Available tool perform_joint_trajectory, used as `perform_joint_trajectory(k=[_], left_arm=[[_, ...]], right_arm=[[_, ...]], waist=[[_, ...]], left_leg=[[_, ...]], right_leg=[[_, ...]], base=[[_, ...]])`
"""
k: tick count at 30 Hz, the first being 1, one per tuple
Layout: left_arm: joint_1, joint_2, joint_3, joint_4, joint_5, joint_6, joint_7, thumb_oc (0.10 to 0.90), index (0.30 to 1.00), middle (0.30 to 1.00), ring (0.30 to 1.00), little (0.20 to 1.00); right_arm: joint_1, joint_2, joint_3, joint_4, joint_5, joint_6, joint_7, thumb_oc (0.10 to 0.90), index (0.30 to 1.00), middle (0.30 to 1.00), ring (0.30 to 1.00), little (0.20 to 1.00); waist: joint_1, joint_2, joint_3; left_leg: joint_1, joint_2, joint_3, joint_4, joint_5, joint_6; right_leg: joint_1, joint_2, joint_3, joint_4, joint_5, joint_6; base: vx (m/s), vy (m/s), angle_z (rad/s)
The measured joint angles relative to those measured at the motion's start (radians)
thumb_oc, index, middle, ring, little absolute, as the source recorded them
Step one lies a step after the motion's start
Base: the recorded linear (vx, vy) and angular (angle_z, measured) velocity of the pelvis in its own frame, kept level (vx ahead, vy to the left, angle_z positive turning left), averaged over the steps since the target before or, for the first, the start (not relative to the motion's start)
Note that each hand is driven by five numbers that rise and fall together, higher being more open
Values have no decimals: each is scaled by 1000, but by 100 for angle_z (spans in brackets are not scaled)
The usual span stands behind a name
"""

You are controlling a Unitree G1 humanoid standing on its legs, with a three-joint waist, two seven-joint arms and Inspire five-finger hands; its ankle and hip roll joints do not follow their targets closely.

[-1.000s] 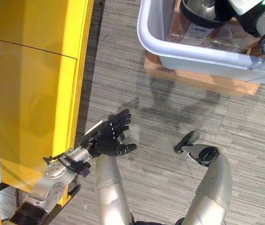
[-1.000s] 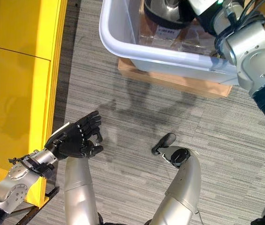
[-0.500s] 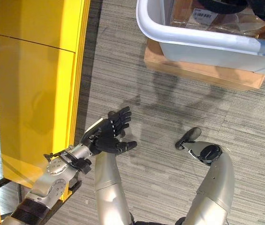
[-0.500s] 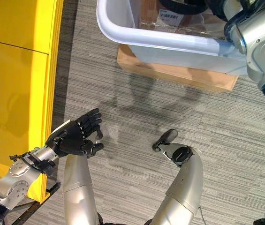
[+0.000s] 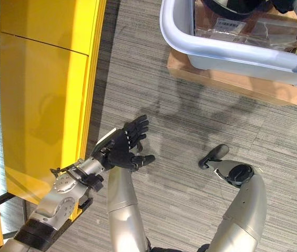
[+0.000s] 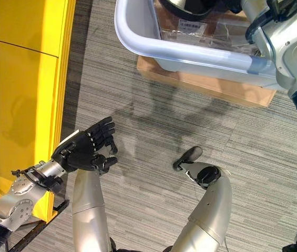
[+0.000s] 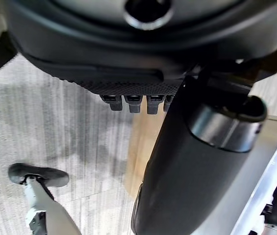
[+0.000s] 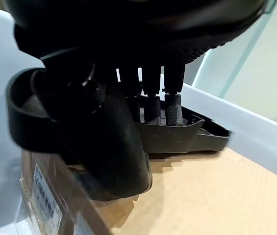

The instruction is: Move parts from the plastic box to the shelf.

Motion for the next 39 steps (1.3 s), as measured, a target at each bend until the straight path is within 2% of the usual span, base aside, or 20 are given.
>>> perform_joint_trajectory(k=[6, 10, 14, 19, 24, 29, 31, 35, 38, 39], left_arm=[[1, 0, -1, 0, 1, -2, 0, 900, 1000, 1000, 1000, 1000], [15, 0, 0, 0, 1, -1, 0, 900, 1000, 1000, 1000, 1000], [31, -1, 19, -12, 2, -2, -2, 900, 1000, 1000, 1000, 1000], [114, -3, 72, -42, 2, 5, -8, 900, 1000, 1000, 1000, 1000], [175, -9, 109, -61, 4, 7, -49, 900, 1000, 1000, 1000, 1000], [218, -23, 106, -93, 13, 8, -83, 900, 1000, 1000, 1000, 1000], [232, -55, 104, -94, 14, 9, -92, 900, 1000, 1000, 1000, 1000], [244, -62, 104, -106, 45, 9, -111, 900, 1000, 1000, 1000, 1000], [247, -82, 105, -111, 52, 9, -114, 900, 1000, 1000, 1000, 1000], [243, -83, 106, -116, 67, 6, -114, 900, 1000, 1000, 1000, 1000]], right_arm=[[67, 10, -38, -2, -6, -69, -33, 400, 300, 300, 300, 300], [162, 40, -38, -29, -9, -144, -61, 400, 300, 300, 300, 300], [235, 48, -42, -54, -10, -154, -88, 400, 300, 300, 300, 300], [327, 36, -94, -114, -12, -198, -89, 400, 300, 300, 300, 300], [349, 29, -147, -261, -33, -231, -96, 400, 300, 300, 300, 300], [363, 11, -206, -305, -46, -239, -103, 400, 300, 300, 300, 300], [394, -23, -227, -309, -46, -238, -103, 400, 300, 300, 300, 300], [423, -107, -282, -326, -43, -232, -101, 400, 300, 300, 300, 300], [436, -144, -316, -330, 82, -217, 6, 400, 300, 300, 300, 300], [454, -160, -339, -340, 202, -174, 105, 400, 300, 300, 300, 300]], waist=[[2, 1, 0], [2, 1, 1], [2, 4, 1], [-2, 5, 2], [-2, 5, 2], [-1, 4, 2], [-2, 4, 1], [-12, 7, -2], [-24, 11, -6], [-27, 12, -8]], left_leg=[[35, 11, 1, -3, -1, -1], [133, 13, 15, -38, -8, -13], [195, 13, 28, -56, -13, -20], [354, 14, 64, -79, -31, -37], [539, 6, 116, -179, -28, -41], [702, -23, 152, -281, 2, -45], [784, -43, 166, -344, 16, -46], [875, -67, 195, -431, 40, -41], [929, -87, 210, -494, 56, -27], [957, -95, 216, -511, 58, -26]], right_leg=[[40, 16, -4, -15, 6, 0], [128, 40, -4, -55, 16, 15], [184, 53, -3, -88, 30, 26], [332, 72, 3, -149, 48, 50], [484, 101, 3, -238, 75, 72], [616, 115, 2, -310, 97, 88], [684, 122, 0, -353, 109, 103], [762, 136, -6, -434, 145, 120], [812, 146, -13, -494, 177, 136], [840, 147, -15, -516, 189, 144]], base=[[-54, 63, -5], [-29, 88, -8], [-11, 138, -8], [1, 110, -10], [2, 117, -12], [27, 130, -3], [32, 89, -2], [32, 92, -5], [-4, 131, -3], [-4, 151, -1]])
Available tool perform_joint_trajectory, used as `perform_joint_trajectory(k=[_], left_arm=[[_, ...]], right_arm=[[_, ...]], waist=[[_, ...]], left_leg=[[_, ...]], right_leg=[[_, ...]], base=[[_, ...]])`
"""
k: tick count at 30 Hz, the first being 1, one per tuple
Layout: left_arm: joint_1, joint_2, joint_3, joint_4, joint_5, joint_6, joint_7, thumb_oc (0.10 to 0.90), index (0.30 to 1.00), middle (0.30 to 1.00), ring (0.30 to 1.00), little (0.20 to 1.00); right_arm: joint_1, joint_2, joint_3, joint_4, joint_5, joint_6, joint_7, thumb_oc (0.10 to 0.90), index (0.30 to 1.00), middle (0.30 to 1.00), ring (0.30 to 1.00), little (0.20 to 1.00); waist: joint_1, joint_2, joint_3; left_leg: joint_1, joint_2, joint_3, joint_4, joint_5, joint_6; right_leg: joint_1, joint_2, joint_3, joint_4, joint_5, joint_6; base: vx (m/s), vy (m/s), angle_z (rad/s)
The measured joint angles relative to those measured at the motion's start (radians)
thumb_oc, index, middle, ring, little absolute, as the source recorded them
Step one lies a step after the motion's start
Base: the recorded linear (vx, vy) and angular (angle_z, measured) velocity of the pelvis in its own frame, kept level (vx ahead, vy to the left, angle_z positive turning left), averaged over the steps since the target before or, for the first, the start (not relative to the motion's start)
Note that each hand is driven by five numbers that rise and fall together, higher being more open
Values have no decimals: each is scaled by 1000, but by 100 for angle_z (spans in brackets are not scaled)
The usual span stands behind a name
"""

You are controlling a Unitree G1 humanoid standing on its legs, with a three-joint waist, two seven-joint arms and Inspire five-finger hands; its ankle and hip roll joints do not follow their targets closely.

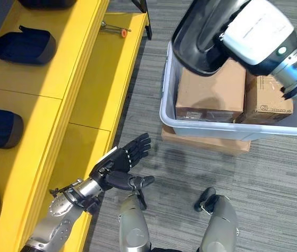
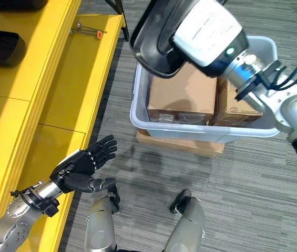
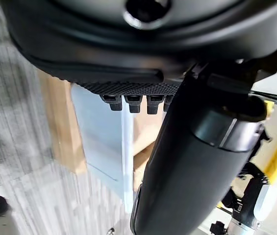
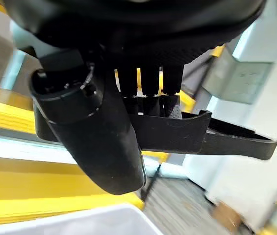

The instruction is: Move parts from the plastic box to the shelf.

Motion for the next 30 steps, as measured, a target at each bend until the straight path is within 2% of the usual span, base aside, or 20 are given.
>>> perform_joint_trajectory(k=[1, 2, 5, 7, 9, 12, 14, 15, 18, 20, 21, 26, 30], left_arm=[[-2, 1, 5, -5, 18, -1, 1, 900, 1000, 1000, 1000, 1000], [0, 1, 19, -17, 37, -4, 2, 900, 1000, 1000, 1000, 1000], [-21, 6, 39, -24, 101, -36, 57, 900, 1000, 1000, 1000, 1000], [-55, 7, 48, -17, 149, -58, 106, 900, 1000, 1000, 1000, 1000], [-109, 11, 48, -14, 258, -80, 162, 900, 1000, 1000, 1000, 1000], [-189, 54, 33, -13, 431, -122, 268, 900, 1000, 1000, 1000, 1000], [-230, 56, 18, -12, 547, -142, 341, 900, 1000, 1000, 1000, 1000], [-255, 56, 8, -11, 596, -156, 379, 900, 1000, 1000, 1000, 1000], [-360, 77, -41, -7, 722, -202, 494, 900, 1000, 1000, 1000, 1000], [-375, 78, -48, -7, 738, -216, 510, 900, 1000, 1000, 1000, 1000], [-393, 78, -53, -8, 770, -244, 527, 900, 1000, 1000, 1000, 1000], [-397, 78, -125, -3, 770, -259, 501, 900, 1000, 1000, 1000, 1000], [-397, 78, -180, -3, 771, -260, 455, 900, 1000, 1000, 1000, 1000]], right_arm=[[16, -8, -19, -7, 64, 30, 54, 400, 300, 300, 300, 300], [62, -24, -60, -27, 192, 90, 165, 400, 300, 300, 300, 300], [199, -71, -129, -56, 395, 226, 413, 400, 300, 300, 300, 300], [268, -76, -136, -60, 462, 298, 538, 400, 300, 300, 300, 300], [337, -70, -159, -68, 531, 371, 689, 400, 300, 300, 300, 300], [466, 8, -186, -89, 627, 490, 904, 400, 300, 300, 300, 300], [529, 72, -185, -132, 636, 551, 982, 400, 300, 300, 300, 300], [555, 102, -179, -159, 649, 573, 1014, 400, 300, 300, 300, 300], [559, 193, -118, -184, 697, 639, 1063, 400, 300, 300, 300, 300], [558, 216, -107, -180, 697, 645, 1061, 400, 300, 300, 300, 300], [557, 256, -79, -177, 698, 653, 1060, 400, 300, 300, 300, 300], [534, 370, -48, -118, 692, 652, 1023, 400, 300, 300, 300, 300], [512, 437, -42, -85, 686, 651, 986, 400, 300, 300, 300, 300]], waist=[[-10, -1, -2], [-13, 3, -6], [-28, -7, -86], [-42, -19, -116], [-50, -27, -133], [-80, -67, -204], [-98, -80, -228], [-112, -84, -241], [-121, -93, -277], [-125, -93, -290], [-127, -93, -318], [-120, -101, -368], [-112, -101, -372]], left_leg=[[15, -3, 4, -9, 0, 0], [51, -13, 7, -38, 5, 7], [84, -39, 25, -73, 6, 8], [110, -51, 31, -78, -2, 12], [147, -53, 34, -97, -2, 12], [189, -53, 53, -119, -5, 10], [219, -52, 62, -125, -10, 5], [233, -52, 70, -131, -13, 1], [254, -51, 102, -139, -18, -7], [254, -51, 103, -140, -18, -8], [255, -51, 104, -140, -18, -8], [273, -52, 108, -143, -24, -8], [274, -58, 111, -150, -23, 0]], right_leg=[[17, 2, -2, -18, 9, 3], [64, 11, -14, -56, 28, 18], [112, 16, -14, -140, 68, 47], [145, 15, -11, -177, 83, 62], [194, 27, -15, -218, 99, 69], [236, 43, -14, -266, 115, 79], [266, 52, -9, -294, 124, 86], [280, 57, -8, -308, 130, 89], [286, 70, 19, -341, 153, 90], [286, 71, 20, -347, 157, 92], [290, 75, 19, -362, 168, 91], [318, 82, 19, -402, 183, 97], [318, 82, 27, -421, 194, 99]], base=[[-7, 182, 0], [17, 172, 3], [38, 150, -2], [60, 116, -3], [41, 50, -1], [20, 51, -12], [-15, 20, -11], [-15, 13, -24], [-3, -8, -27], [3, -5, -4], [0, 0, 0], [0, 0, 0], [0, 0, 0]])
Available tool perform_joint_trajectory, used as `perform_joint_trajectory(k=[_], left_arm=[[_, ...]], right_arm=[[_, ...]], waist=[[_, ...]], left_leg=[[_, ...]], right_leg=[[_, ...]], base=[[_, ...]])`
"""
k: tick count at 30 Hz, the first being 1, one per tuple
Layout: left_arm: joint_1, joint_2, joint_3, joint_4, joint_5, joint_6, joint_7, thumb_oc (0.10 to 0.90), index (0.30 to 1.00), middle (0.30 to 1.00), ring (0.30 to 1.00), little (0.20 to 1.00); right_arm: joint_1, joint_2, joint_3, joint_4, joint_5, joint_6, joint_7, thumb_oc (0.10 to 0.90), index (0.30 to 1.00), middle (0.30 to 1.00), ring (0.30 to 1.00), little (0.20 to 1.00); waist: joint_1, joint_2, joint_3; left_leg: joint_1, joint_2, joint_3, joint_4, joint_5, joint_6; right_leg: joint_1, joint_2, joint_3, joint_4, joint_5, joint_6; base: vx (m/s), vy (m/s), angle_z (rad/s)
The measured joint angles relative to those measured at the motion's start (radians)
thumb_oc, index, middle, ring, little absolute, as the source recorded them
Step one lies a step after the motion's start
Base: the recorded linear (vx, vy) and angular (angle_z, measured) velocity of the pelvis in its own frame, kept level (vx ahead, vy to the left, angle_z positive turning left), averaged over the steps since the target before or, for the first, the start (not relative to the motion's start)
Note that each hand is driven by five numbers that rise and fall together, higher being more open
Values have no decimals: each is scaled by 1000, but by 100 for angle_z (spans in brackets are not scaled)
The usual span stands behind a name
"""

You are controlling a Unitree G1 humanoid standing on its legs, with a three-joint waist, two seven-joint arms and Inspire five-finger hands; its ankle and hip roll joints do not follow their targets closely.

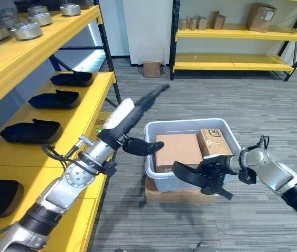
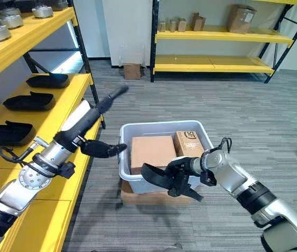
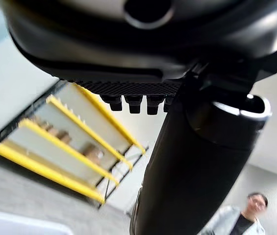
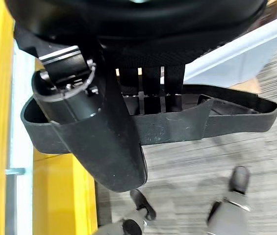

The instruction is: Move parts from the plastic box to the shelf.

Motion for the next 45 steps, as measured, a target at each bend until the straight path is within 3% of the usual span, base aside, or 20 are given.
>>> perform_joint_trajectory(k=[8, 11, 15, 20, 25, 32, 39, 45], left_arm=[[0, 0, -44, 0, -1, 1, -117, 900, 1000, 1000, 1000, 1000], [0, 3, -69, 0, 2, 12, -159, 900, 1000, 1000, 1000, 1000], [1, 20, -71, 1, 120, 5, -171, 900, 1000, 1000, 1000, 1000], [1, 207, -72, 1, 231, -95, -166, 900, 1000, 1000, 1000, 1000], [-29, 282, -111, 0, 238, -158, -166, 900, 1000, 1000, 1000, 1000], [-39, 284, -126, -2, 298, -178, -159, 900, 1000, 1000, 1000, 1000], [-63, 274, -208, 23, 362, -179, -120, 900, 1000, 1000, 1000, 1000], [-107, 183, -306, 82, 444, -154, -50, 900, 1000, 1000, 1000, 1000]], right_arm=[[-51, 118, 34, 24, -72, -19, -40, 400, 300, 300, 300, 300], [-57, 125, 39, 24, -77, -19, -45, 400, 300, 300, 300, 300], [-69, 126, 40, 27, -111, -17, -42, 400, 300, 300, 300, 300], [-76, 107, 42, 32, -110, -17, -41, 400, 300, 300, 300, 300], [-98, 90, 73, 31, -101, -17, -24, 400, 300, 300, 300, 300], [-113, 74, 73, 31, -90, -17, -11, 400, 300, 300, 300, 300], [-133, 78, 110, 21, -87, -30, 15, 400, 300, 300, 300, 300], [-134, 156, 122, 11, -68, -23, 22, 400, 300, 300, 300, 300]], waist=[[3, 20, -12], [5, 31, -18], [2, 34, -20], [1, 37, -21], [1, 51, -25], [-2, 79, -27], [-12, 80, -27], [-29, 80, -27]], left_leg=[[-1, -11, 12, -4, 4, 0], [-2, -17, 17, -4, 4, 0], [1, -23, 23, -5, 3, 3], [4, -28, 31, -10, 1, 4], [11, -31, 38, -18, 1, 4], [13, -35, 47, -22, -3, 4], [14, -36, 50, -22, -3, 4], [15, -36, 55, -23, -5, 4]], right_leg=[[6, 2, 6, -40, 39, 1], [12, 3, 8, -66, 55, 6], [25, 3, 7, -96, 71, 10], [32, 3, 10, -121, 79, 18], [38, 3, 11, -133, 86, 21], [37, 1, 15, -144, 89, 21], [37, 3, 17, -150, 94, 23], [37, 5, 22, -157, 97, 24]], base=[[0, 5, -3], [-13, 27, -4], [-3, 9, -1], [1, 7, -2], [-1, 6, -1], [-4, 7, -2], [0, 0, 0], [1, 2, -2]])
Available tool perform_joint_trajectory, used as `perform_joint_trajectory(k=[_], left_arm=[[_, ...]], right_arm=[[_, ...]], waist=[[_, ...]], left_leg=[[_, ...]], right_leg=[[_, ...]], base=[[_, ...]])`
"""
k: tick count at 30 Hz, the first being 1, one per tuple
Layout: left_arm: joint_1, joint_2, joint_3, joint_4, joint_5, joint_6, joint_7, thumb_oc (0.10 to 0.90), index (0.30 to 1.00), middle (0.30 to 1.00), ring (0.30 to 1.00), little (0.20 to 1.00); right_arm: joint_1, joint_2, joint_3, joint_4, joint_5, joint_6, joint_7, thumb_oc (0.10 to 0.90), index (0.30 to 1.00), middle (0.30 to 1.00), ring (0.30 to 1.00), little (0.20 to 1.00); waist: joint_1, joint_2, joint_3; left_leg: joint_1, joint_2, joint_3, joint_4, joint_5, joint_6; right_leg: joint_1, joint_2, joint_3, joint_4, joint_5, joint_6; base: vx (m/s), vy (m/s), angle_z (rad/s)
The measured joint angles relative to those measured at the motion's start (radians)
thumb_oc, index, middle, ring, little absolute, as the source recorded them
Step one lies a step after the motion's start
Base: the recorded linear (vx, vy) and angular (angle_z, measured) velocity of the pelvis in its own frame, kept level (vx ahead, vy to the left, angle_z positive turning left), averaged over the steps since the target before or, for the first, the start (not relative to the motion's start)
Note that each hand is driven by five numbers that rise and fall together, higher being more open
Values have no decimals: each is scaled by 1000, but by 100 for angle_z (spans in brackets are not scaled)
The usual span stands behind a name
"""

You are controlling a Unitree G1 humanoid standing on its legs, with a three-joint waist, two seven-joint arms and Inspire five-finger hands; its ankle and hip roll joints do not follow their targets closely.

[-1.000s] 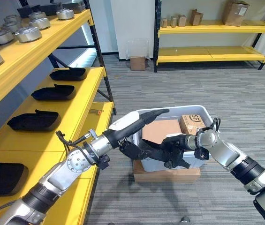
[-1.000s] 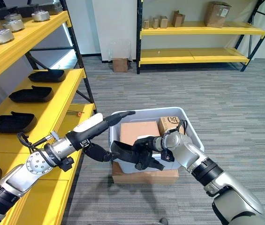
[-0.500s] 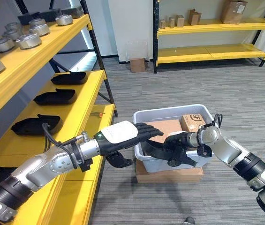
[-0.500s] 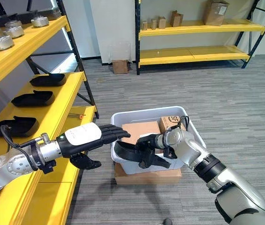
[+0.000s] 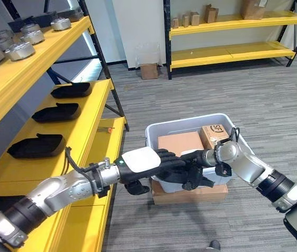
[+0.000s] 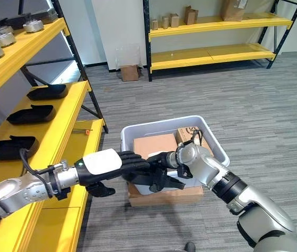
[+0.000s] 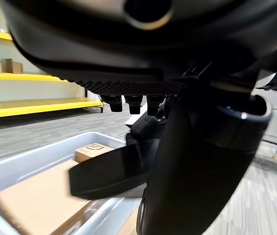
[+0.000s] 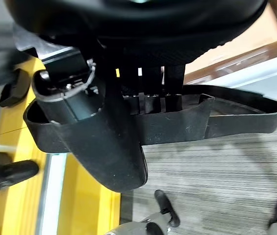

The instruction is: Move parts from the plastic box to the shelf.

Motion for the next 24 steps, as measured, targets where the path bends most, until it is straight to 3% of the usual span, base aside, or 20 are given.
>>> perform_joint_trajectory(k=[13, 24], left_arm=[[-13, -109, -74, 74, 115, 52, 100, 900, 1000, 1000, 1000, 1000], [6, -196, -81, 124, 61, 119, 77, 900, 1000, 1000, 1000, 1000]], right_arm=[[3, -38, 32, 13, -4, 4, -30, 400, 300, 300, 300, 300], [19, -61, 31, 28, -7, -43, -34, 400, 300, 300, 300, 300]], waist=[[-6, 0, 0], [-24, 0, -1]], left_leg=[[3, 1, 6, 1, -1, -1], [12, 10, 15, 0, 0, -2]], right_leg=[[-8, 3, 14, 0, 8, -6], [-9, 14, 23, 0, 9, -8]], base=[[-1, -2, -2], [-1, 0, -2]])
